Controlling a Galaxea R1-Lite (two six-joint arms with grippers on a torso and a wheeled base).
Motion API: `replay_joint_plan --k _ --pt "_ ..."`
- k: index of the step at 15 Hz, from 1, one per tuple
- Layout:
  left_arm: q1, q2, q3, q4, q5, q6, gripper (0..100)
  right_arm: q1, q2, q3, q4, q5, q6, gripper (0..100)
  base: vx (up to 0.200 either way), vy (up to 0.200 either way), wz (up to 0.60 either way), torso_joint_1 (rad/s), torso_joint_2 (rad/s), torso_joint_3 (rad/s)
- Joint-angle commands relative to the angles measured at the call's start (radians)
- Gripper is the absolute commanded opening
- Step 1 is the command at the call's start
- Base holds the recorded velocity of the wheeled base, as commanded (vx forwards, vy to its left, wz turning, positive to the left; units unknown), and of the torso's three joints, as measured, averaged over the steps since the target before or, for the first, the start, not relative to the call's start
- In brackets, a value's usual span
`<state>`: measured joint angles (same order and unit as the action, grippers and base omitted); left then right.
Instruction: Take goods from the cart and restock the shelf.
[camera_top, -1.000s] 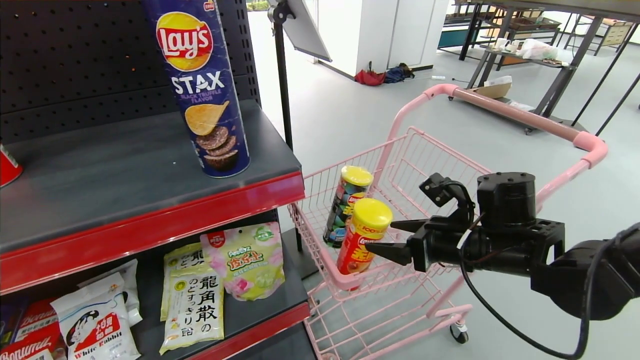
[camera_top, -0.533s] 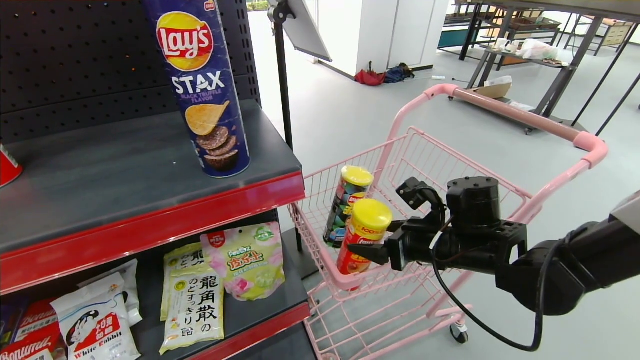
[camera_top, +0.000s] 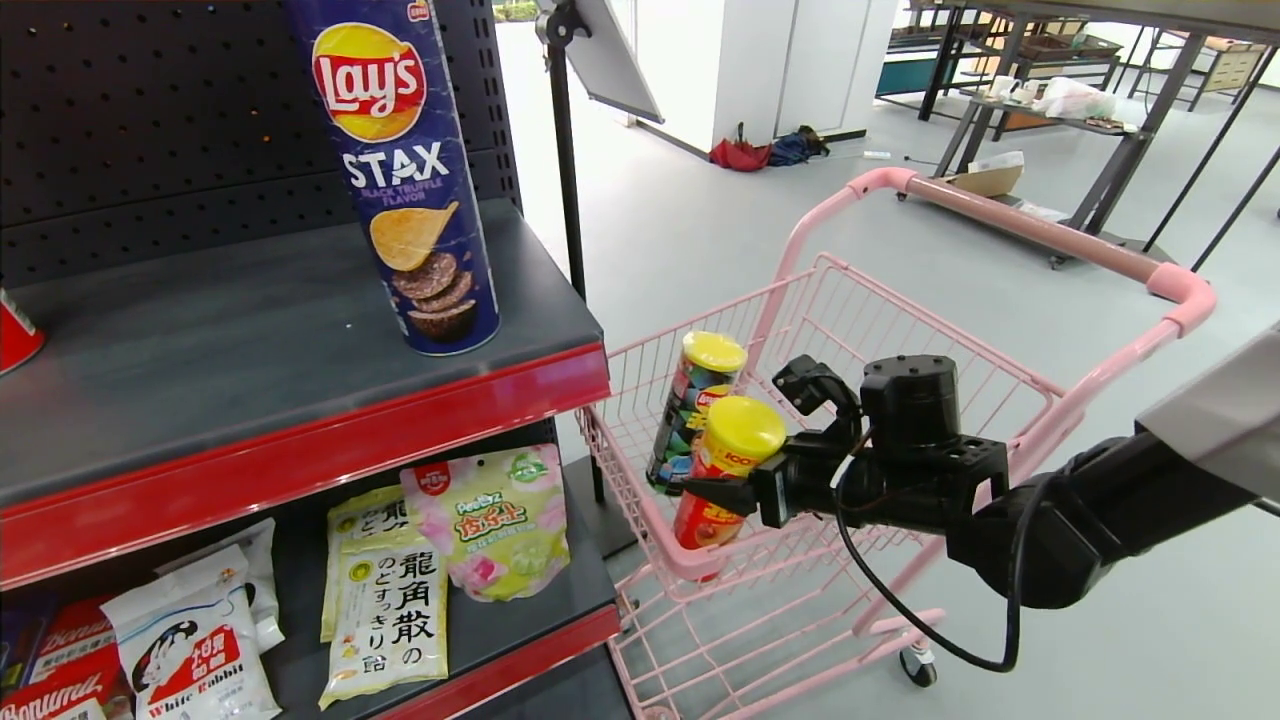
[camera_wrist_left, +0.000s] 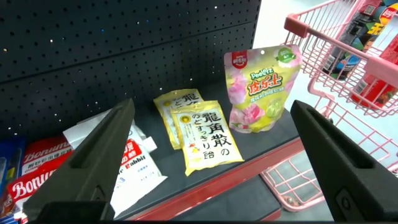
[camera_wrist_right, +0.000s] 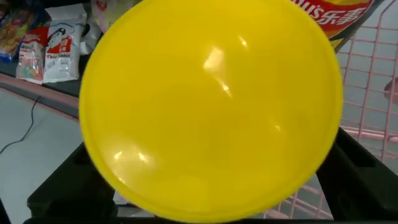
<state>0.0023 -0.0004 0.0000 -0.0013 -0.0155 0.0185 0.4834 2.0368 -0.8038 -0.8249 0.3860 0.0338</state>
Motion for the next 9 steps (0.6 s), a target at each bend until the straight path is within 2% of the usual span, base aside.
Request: replay_joint_plan --k 1,3,4,9 --pt "0.001 0.0 0.0 0.0 0.0 0.0 100 -0.005 0.039 -0.018 -0.022 -0.016 0.0 100 0.0 0.0 0.0 0.0 0.0 0.0" --pt "0.001 0.0 0.0 0.0 0.0 0.0 100 -0.003 0.046 -0.029 -0.025 -0.041 0.003 100 0.0 0.0 0.0 0.0 0.0 0.0" --pt "0.001 0.0 0.0 0.0 0.0 0.0 100 -0.002 0.048 -0.029 -0.026 -0.041 0.003 0 0.0 0.0 0.0 0.0 0.0 0.0" --pt "0.001 0.0 0.0 0.0 0.0 0.0 100 0.0 0.029 -0.008 -0.026 -0.042 0.003 0 0.0 0.0 0.0 0.0 0.0 0.0"
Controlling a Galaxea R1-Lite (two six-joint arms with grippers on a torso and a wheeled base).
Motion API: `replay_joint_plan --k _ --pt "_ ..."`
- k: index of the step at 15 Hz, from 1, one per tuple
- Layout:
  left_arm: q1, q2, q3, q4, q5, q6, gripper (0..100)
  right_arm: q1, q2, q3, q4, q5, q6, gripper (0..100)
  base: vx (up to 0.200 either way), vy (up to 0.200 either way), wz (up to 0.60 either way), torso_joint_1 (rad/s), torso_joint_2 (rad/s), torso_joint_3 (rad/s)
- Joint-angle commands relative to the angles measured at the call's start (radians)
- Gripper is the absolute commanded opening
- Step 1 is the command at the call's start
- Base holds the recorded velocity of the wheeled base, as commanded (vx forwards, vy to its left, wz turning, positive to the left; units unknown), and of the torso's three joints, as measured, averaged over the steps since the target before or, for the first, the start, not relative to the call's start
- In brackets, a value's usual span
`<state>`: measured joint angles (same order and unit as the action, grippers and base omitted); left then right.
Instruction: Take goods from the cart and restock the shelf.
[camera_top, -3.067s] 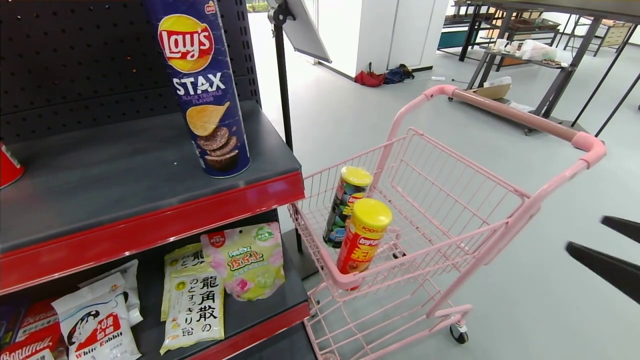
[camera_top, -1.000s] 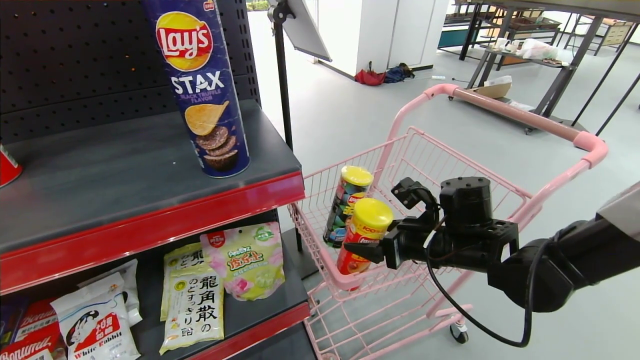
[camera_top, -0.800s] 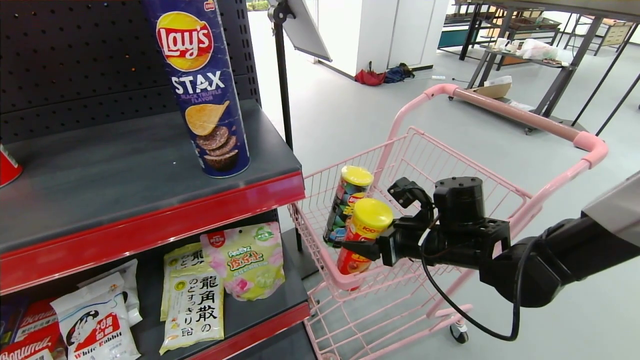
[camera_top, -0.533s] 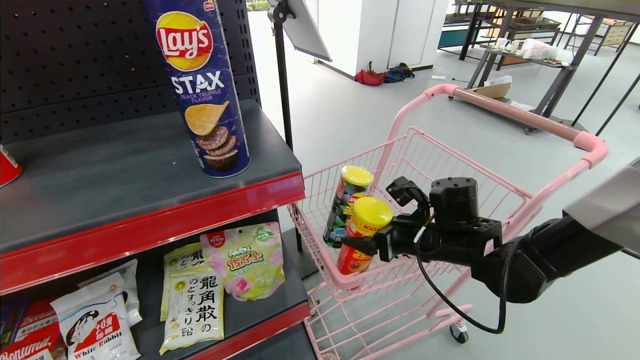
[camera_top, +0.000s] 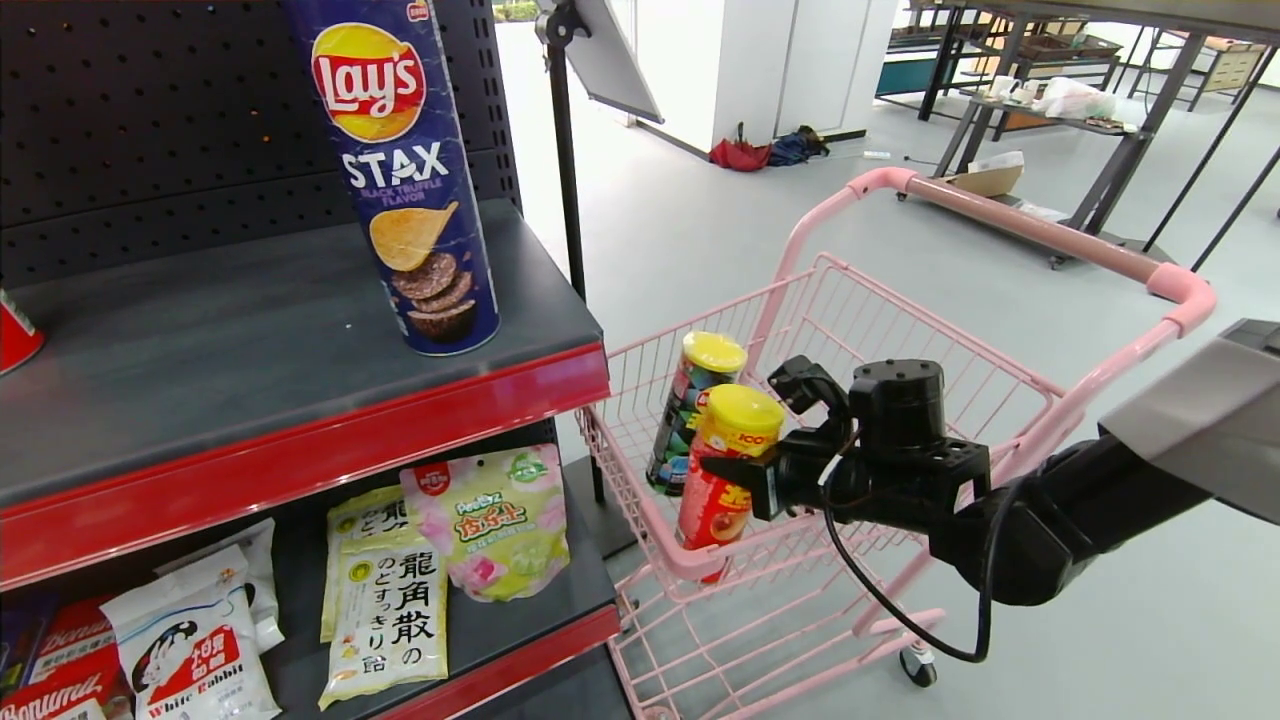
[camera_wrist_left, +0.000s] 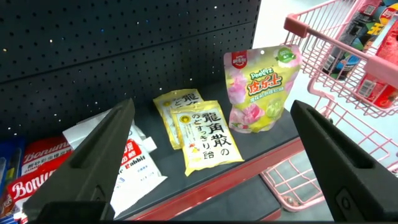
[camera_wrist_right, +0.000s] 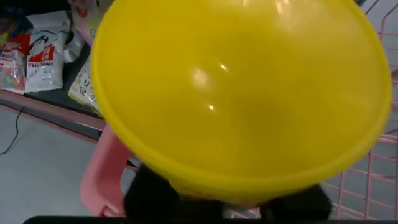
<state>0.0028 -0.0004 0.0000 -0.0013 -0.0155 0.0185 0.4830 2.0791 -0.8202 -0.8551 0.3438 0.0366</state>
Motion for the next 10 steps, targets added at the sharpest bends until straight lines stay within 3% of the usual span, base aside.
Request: replay_joint_plan --k 1,7,10 --pt "0.0 0.0 0.0 0.0 0.0 0.0 100 0.0 -0.053 0.018 0.005 -0.012 0.0 0 0.0 0.0 0.0 0.0 0.0 0.0" --pt "0.0 0.0 0.0 0.001 0.0 0.0 100 0.051 -0.303 0.013 0.028 -0.068 0.003 0 0.0 0.0 0.0 0.0 0.0 0.0" --pt "0.0 0.0 0.0 0.0 0.0 0.0 100 0.052 -0.482 -0.02 0.203 -0.085 0.0 0 0.0 0.0 0.0 0.0 0.0 0.0"
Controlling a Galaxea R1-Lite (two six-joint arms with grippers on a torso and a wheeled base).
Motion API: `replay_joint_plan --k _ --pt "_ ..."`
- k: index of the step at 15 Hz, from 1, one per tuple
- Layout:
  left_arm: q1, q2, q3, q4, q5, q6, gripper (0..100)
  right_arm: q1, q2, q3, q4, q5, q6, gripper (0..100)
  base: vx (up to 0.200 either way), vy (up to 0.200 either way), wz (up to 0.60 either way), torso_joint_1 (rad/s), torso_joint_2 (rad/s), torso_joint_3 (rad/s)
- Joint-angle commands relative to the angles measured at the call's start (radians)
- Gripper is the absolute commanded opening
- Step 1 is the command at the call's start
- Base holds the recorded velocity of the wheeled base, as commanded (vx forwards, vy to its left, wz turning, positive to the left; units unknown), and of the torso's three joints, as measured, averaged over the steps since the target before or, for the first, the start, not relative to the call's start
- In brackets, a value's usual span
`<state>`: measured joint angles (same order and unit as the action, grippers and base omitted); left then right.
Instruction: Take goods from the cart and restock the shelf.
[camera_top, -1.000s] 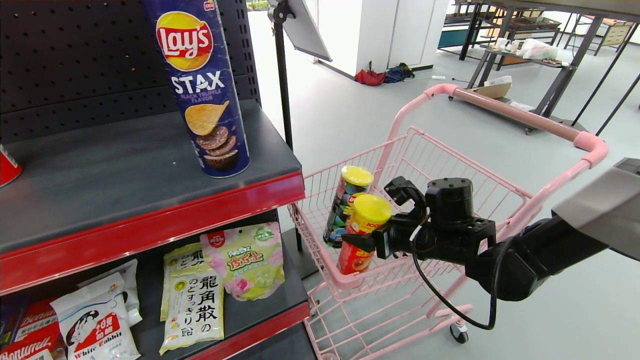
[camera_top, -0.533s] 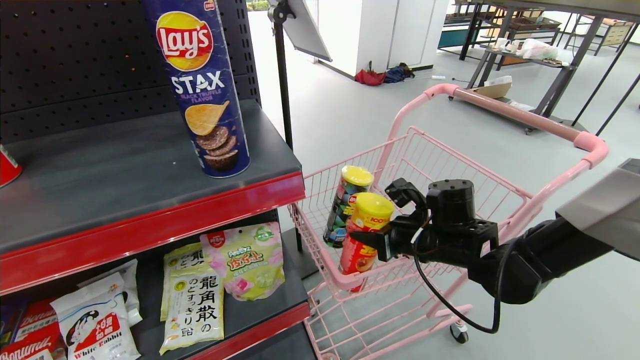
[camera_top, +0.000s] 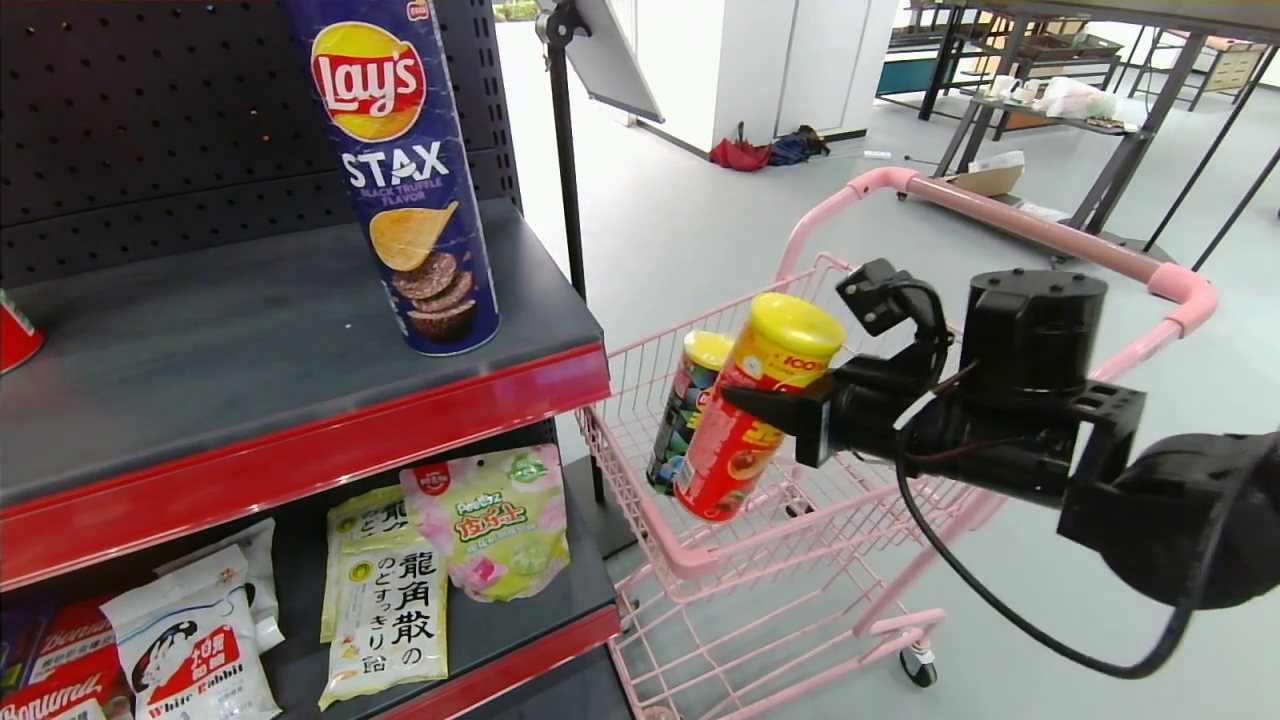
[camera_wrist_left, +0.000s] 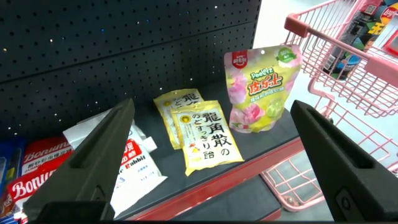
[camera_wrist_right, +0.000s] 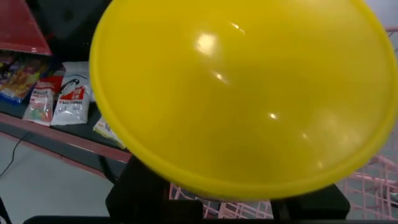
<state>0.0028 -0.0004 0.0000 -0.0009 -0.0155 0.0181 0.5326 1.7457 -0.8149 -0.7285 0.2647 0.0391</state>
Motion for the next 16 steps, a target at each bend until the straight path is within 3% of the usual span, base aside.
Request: replay_joint_plan --k 1,2,3,4,7,11,16 --pt "0.0 0.0 0.0 -0.001 0.0 0.0 100 -0.003 -0.244 -0.072 0.205 -0.039 -0.008 0 0.0 0.0 0.0 0.0 0.0 0.0" --pt "0.0 0.0 0.0 -0.001 0.0 0.0 100 -0.003 -0.265 -0.086 0.235 -0.05 -0.01 0 0.0 0.0 0.0 0.0 0.0 0.0" --pt "0.0 0.0 0.0 0.001 0.0 0.0 100 -0.022 -0.4 -0.184 0.443 -0.15 -0.022 0 0.0 0.0 0.0 0.0 0.0 0.0" --pt "0.0 0.0 0.0 0.001 -0.001 0.0 100 -0.034 -0.482 -0.216 0.557 -0.22 -0.028 0 0.0 0.0 0.0 0.0 0.0 0.0" --pt "0.0 0.0 0.0 0.001 -0.001 0.0 100 -0.161 -0.716 -0.133 0.788 -0.397 -0.039 0 0.0 0.0 0.0 0.0 0.0 0.0" --pt "0.0 0.0 0.0 0.001 -0.001 0.0 100 -0.401 -1.043 0.092 0.977 -0.407 -0.107 0 0.0 0.0 0.0 0.0 0.0 0.0" --pt "0.0 0.0 0.0 -0.001 -0.001 0.0 100 -0.437 -1.18 0.195 1.052 -0.412 -0.111 0 0.0 0.0 0.0 0.0 0.0 0.0"
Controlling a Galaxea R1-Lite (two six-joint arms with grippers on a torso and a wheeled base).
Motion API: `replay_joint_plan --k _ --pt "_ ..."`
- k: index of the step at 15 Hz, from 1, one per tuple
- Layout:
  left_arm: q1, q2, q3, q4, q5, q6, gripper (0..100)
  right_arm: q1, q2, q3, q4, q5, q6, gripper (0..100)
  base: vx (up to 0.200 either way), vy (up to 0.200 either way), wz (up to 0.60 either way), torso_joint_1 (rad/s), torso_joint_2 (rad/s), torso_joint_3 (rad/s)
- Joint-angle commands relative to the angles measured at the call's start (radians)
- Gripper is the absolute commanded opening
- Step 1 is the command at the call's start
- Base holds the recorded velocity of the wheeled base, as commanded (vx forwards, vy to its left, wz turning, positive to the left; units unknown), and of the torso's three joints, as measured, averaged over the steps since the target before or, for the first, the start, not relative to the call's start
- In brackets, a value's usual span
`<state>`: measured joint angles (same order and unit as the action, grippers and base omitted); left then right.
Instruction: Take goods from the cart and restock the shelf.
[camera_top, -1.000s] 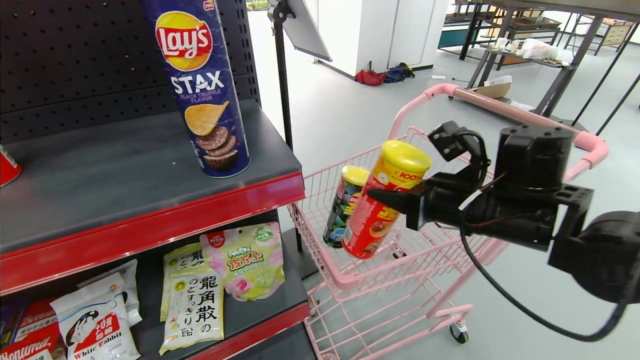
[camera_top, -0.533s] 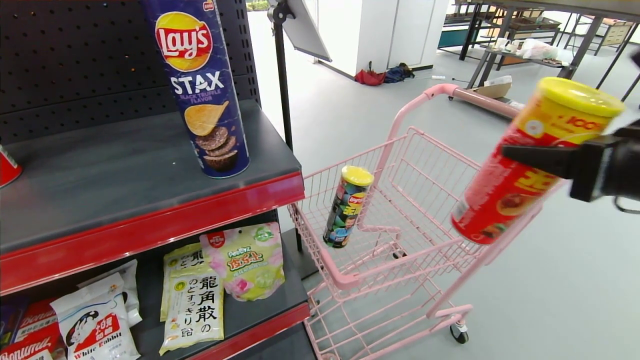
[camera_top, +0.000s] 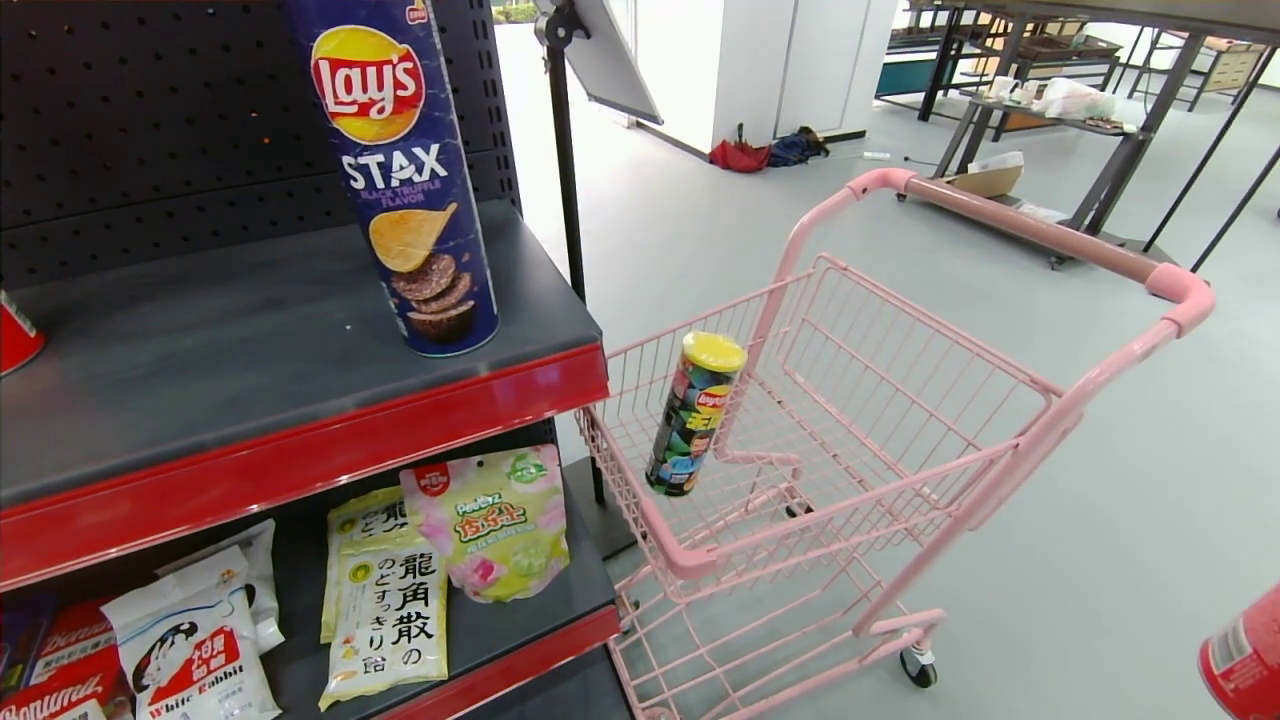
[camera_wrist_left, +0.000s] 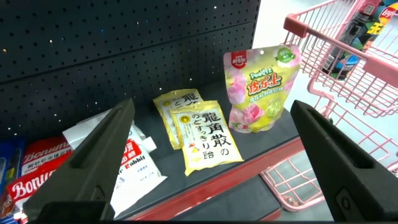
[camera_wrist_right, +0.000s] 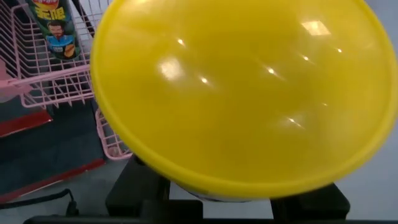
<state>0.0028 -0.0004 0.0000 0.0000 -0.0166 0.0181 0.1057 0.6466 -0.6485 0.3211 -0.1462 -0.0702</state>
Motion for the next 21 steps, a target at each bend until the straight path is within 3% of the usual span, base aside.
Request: replay_joint_plan --k 1,5,21 --pt "0.0 0.0 0.0 0.0 0.0 0.0 100 -0.009 -0.085 0.043 0.004 0.0 -0.005 0 0.0 0.0 0.0 0.0 0.0 0.0" --pt "0.0 0.0 0.0 0.0 0.0 0.0 100 -0.006 -0.085 0.046 0.006 0.007 -0.005 0 0.0 0.0 0.0 0.047 -0.18 -0.132" --pt "0.0 0.0 0.0 0.0 0.0 0.0 100 -0.001 -0.071 0.081 0.001 0.023 -0.008 0 0.0 0.0 0.0 0.185 -0.51 -0.328"
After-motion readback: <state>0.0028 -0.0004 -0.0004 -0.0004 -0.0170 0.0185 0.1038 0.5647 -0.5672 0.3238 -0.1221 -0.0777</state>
